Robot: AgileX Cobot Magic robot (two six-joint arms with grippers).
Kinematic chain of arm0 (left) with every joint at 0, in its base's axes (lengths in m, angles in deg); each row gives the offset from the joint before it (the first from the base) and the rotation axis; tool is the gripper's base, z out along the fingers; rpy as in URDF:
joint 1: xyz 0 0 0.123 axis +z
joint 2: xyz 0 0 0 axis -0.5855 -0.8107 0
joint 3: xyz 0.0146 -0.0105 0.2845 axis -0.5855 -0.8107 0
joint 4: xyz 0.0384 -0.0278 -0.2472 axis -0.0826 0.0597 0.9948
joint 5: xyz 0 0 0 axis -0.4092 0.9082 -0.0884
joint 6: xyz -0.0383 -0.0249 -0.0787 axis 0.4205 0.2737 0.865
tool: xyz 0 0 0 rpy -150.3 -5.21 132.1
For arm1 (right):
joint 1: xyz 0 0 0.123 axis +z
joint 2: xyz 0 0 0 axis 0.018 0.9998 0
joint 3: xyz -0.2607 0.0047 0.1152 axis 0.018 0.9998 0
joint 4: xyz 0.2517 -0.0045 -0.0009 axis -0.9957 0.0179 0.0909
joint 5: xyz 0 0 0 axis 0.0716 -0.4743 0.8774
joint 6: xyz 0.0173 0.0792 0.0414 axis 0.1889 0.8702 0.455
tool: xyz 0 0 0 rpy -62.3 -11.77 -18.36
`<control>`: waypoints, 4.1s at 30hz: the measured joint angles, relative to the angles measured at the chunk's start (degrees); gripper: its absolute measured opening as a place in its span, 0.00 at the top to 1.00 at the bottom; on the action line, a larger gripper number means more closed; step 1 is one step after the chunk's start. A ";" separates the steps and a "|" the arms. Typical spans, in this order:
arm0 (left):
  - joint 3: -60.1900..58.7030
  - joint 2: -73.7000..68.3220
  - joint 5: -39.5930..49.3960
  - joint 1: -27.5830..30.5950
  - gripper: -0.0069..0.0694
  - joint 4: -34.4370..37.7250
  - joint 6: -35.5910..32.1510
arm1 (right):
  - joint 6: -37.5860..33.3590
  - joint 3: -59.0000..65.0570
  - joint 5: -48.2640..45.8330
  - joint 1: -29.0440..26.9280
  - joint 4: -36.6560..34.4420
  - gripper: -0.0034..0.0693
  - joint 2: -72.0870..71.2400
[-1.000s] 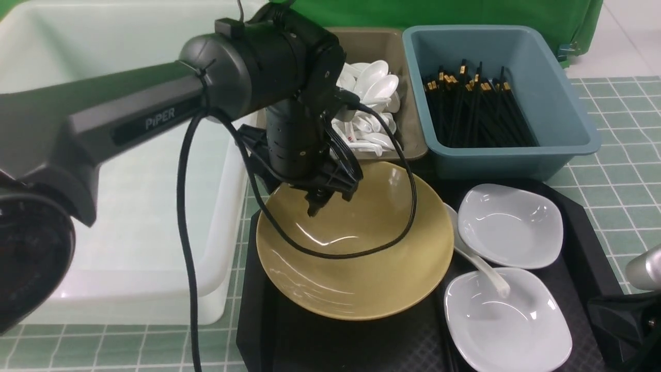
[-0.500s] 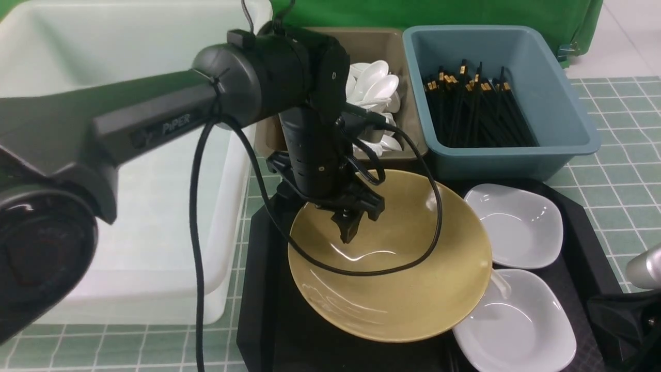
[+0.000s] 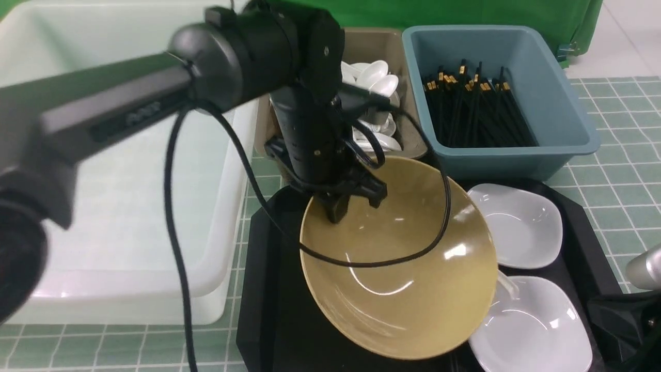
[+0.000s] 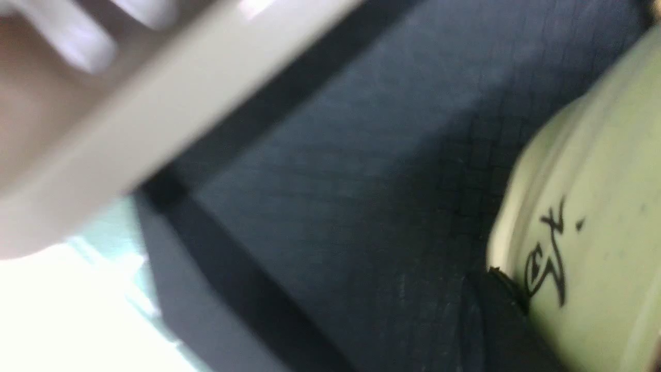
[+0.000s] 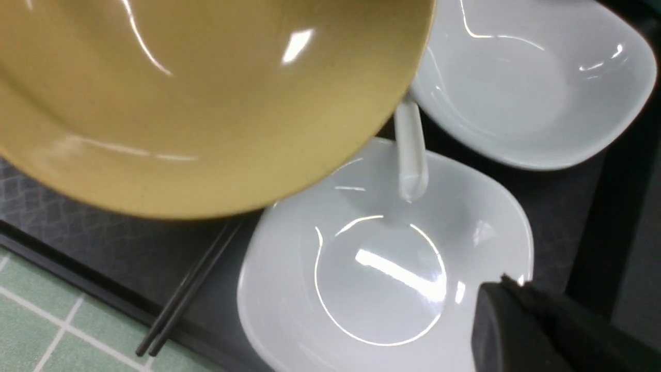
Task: On blue table put chopsticks spoon bowls plates into blue grey white boxes.
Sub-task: 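Grasp the large bowl on the tray by its rim, then place the tan bowl onto the bowl stack in the left bin with the left gripper, then reach for and grasp the small white dish on the black tray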
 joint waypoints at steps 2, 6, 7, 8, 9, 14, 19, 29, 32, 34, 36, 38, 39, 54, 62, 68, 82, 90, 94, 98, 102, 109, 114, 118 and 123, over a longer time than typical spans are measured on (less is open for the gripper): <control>-0.07 2.30 -0.59 0.00 0.90 -1.79 -0.68 | 0.00 0.00 -0.07 0.00 0.00 0.85 0.00; -0.26 7.77 -0.94 1.11 0.90 -3.10 -1.53 | 0.00 0.00 -0.29 0.00 0.00 0.84 0.00; -0.26 8.88 -1.20 1.49 0.90 -2.72 -1.58 | 0.00 0.00 -0.29 0.00 0.00 0.84 0.00; -0.28 10.77 -1.61 2.32 0.90 -2.72 -1.77 | 0.00 0.00 -0.29 0.00 0.00 0.84 0.00; -0.34 12.35 -1.97 3.24 0.90 -2.72 -1.89 | 0.00 0.00 -0.35 0.00 0.00 0.84 0.00; -0.34 21.73 -4.54 14.74 0.90 -1.21 -1.34 | 0.00 0.00 -0.53 0.00 0.00 0.83 0.00; -1.72 25.96 -7.12 35.01 0.90 -2.72 4.12 | 0.06 0.00 -0.17 0.00 0.00 0.83 0.00; -20.62 15.91 -8.24 53.23 0.90 -1.47 7.04 | 0.36 0.00 0.48 0.00 0.00 0.82 0.00; -23.09 14.12 -11.13 53.23 0.90 -1.72 7.53 | 0.77 0.00 0.53 0.00 0.00 0.82 0.00; -23.37 13.91 -13.24 53.18 0.90 -1.40 7.81 | 1.03 0.00 0.53 0.00 0.00 0.82 0.00; -23.42 13.76 -14.87 53.18 0.90 -1.33 8.01 | 1.22 0.00 0.59 0.00 0.00 0.82 0.00; -23.42 13.31 -16.65 53.18 0.89 -1.47 8.46 | 1.27 0.00 0.59 0.00 0.00 0.82 0.00; -23.42 13.26 -16.99 53.18 0.89 -1.82 8.59 | 1.27 0.00 0.59 0.00 0.00 0.82 0.00; -23.52 16.70 -18.16 53.14 0.28 -11.95 16.52 | 1.32 0.00 0.59 0.00 0.00 0.82 0.00; -26.04 15.92 -23.92 48.36 0.62 -6.96 11.00 | 1.32 0.00 0.62 0.00 0.00 0.82 0.00; -27.48 10.47 -23.69 49.21 0.85 -10.35 16.13 | 1.32 0.00 0.62 0.00 0.00 0.82 0.00; -27.48 11.96 -20.62 52.38 0.88 -17.10 25.90 | 1.32 0.00 0.62 0.00 0.00 0.82 0.00; -27.50 34.17 -29.85 41.51 0.88 -6.70 16.37 | 3.16 -1.48 -4.95 0.00 0.00 0.72 3.82; -27.50 46.30 -32.83 31.80 0.88 -4.18 9.98 | 3.37 -7.44 -9.75 -0.07 0.20 0.49 12.88; -29.60 54.84 -33.62 28.15 0.88 -4.85 7.78 | 4.66 -13.06 -10.43 -3.04 0.93 0.32 23.19; -37.87 64.94 -37.86 27.83 0.88 -8.91 7.49 | 4.85 -15.30 -8.99 -7.78 1.22 0.26 32.08; -55.66 80.98 -44.49 27.83 0.88 -17.23 8.24 | -1.19 -15.68 -7.38 -7.43 -8.29 0.34 40.63; -62.16 85.89 -44.41 27.83 0.88 -23.52 10.54 | -3.74 -15.95 -7.04 -7.10 -9.40 0.53 40.98; -65.53 89.58 -44.13 27.83 0.88 -28.23 14.71 | -6.51 -17.07 -8.89 -7.10 -10.13 0.78 38.32; -68.60 93.29 -43.68 27.83 0.88 -32.47 20.04 | -7.67 -21.89 -18.02 -7.03 -5.97 0.84 31.92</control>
